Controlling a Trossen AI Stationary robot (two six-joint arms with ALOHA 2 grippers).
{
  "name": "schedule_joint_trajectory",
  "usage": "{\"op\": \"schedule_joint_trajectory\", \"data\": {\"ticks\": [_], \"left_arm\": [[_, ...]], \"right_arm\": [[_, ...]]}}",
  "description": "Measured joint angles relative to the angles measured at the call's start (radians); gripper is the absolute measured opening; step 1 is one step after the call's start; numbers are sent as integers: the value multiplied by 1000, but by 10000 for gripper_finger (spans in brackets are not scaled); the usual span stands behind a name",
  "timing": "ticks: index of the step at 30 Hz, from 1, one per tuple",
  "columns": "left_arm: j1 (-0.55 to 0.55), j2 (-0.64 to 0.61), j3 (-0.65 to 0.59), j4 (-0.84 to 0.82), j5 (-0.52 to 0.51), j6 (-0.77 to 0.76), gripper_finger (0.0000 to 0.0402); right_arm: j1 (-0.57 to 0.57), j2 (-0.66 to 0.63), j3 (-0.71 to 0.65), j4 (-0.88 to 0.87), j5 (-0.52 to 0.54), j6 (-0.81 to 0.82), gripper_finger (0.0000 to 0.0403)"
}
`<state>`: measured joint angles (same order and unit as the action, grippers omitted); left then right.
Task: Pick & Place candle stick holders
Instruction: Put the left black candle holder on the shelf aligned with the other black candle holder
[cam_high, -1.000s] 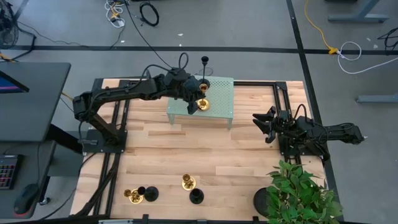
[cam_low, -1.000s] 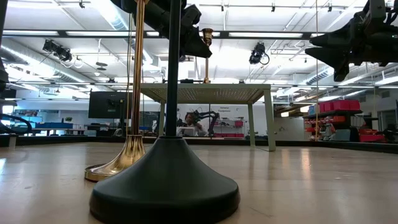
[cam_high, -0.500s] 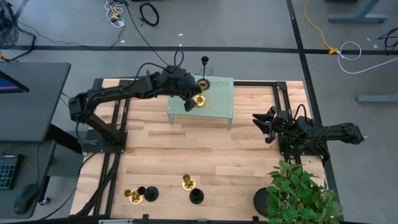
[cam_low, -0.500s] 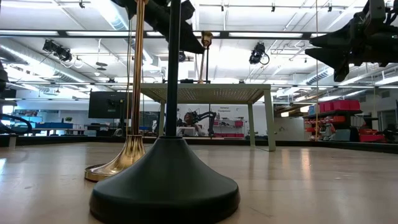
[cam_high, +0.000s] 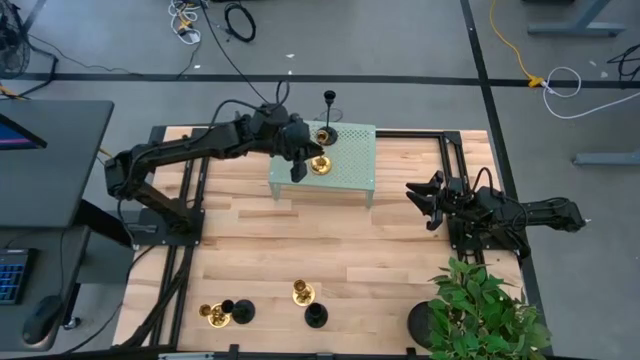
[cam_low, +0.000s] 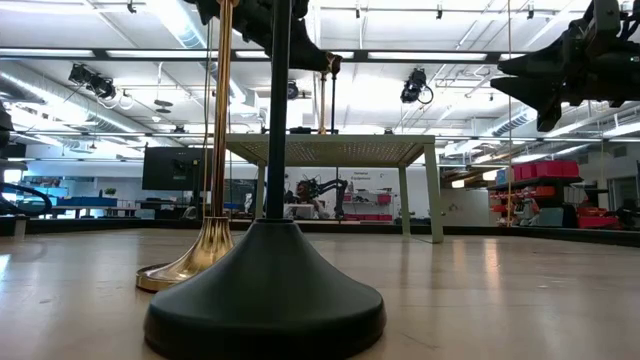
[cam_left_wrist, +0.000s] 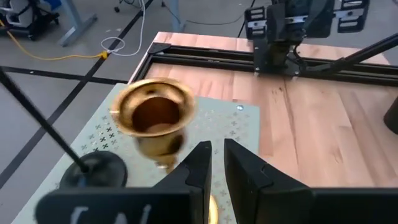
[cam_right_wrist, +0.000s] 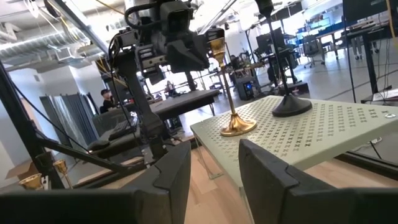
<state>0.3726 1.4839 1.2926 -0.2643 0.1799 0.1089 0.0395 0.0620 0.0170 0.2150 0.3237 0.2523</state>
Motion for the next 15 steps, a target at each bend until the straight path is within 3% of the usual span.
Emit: {"op": "schedule_joint_trajectory", "data": {"ticks": [8, 15], "left_arm": [[-4, -66, 0, -226, -18, 28, 46], [-98, -178, 1, -484, 62, 147, 46]], "right_arm": [[0, 0, 0, -2, -2, 0, 137], [0, 0, 0, -5, -1, 0, 137]]}}
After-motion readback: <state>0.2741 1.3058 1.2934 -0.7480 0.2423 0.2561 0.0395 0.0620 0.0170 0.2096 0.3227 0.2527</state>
